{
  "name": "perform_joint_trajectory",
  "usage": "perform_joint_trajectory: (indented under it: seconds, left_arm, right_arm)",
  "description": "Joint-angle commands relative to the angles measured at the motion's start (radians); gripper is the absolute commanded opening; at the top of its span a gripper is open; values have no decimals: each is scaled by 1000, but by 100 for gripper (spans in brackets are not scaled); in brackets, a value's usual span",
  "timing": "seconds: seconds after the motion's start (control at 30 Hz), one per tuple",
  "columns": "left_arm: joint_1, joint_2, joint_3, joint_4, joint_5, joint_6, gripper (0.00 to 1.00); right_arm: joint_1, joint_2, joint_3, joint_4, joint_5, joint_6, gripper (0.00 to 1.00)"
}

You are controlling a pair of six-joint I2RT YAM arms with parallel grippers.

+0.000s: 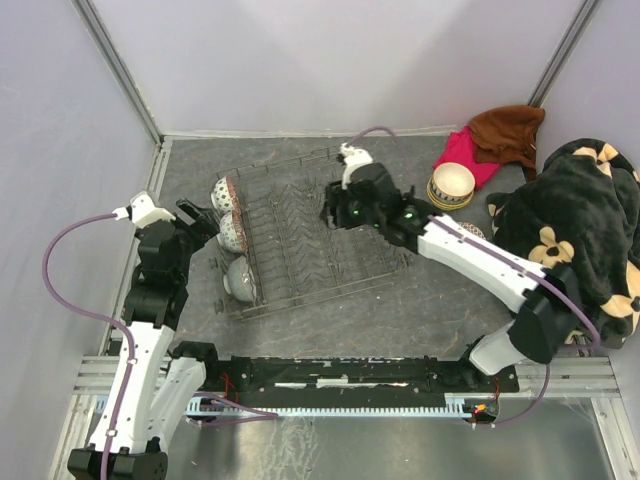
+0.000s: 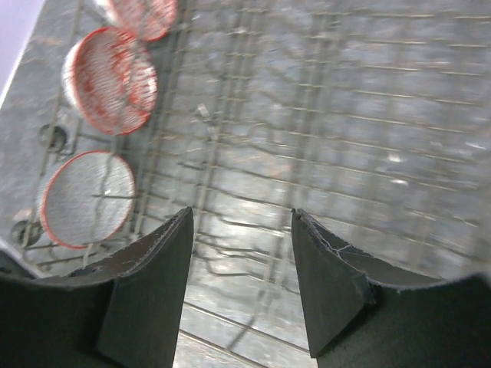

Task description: Unload the bowls from the dish rack

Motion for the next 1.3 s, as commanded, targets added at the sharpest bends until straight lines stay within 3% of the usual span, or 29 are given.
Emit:
perform_joint_trajectory:
  seconds: [0.0,0.23,0.57,1.27]
  left_arm:
    - [0,-20,0,28,-1,-28,90]
    - [0,-35,4,13,-5,-21,90]
    - [0,-45,9,-2,-23,-2,90]
    - [-1,-62,12,-13,-34,1,90]
  right_arm:
    - [97,98,90,174,-104,65,61]
    - [196,275,180,255,-157,118,61]
    - [227,425,206,394,-289,220,61]
    - [349,528,117,596,-328,379,57]
